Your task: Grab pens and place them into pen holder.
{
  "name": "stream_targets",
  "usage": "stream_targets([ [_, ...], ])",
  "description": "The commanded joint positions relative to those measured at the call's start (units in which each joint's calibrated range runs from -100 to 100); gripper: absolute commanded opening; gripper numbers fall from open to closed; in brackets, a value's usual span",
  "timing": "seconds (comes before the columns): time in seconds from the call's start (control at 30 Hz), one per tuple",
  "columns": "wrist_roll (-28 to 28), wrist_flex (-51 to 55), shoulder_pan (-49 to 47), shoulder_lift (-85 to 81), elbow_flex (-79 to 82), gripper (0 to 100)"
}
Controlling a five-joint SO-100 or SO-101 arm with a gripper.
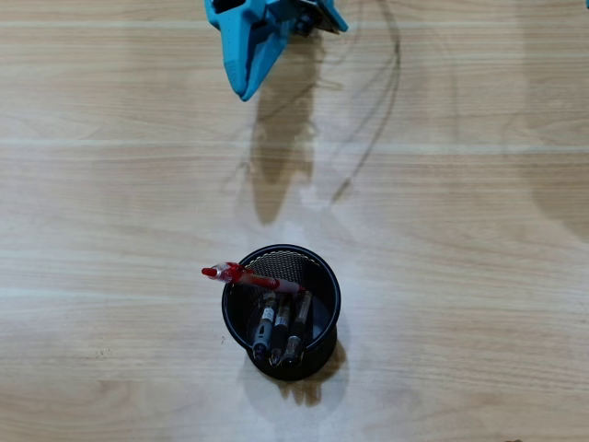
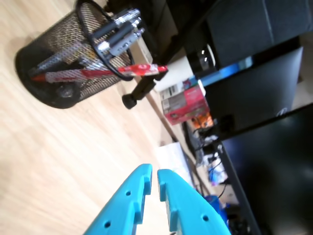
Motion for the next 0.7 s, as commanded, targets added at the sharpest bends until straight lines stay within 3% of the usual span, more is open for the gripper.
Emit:
stream_targets([
  [0.0, 2.58, 1.22, -2.34, -9.85, 4.53, 2],
  [0.17, 6.79, 18.10, -4.61, -20.60, 4.26, 2],
  [0.5, 6.90, 59.86, -4.16, -26.99, 4.08, 2],
  [0.67, 6.90, 65.88, -0.43, -27.07, 3.44, 2],
])
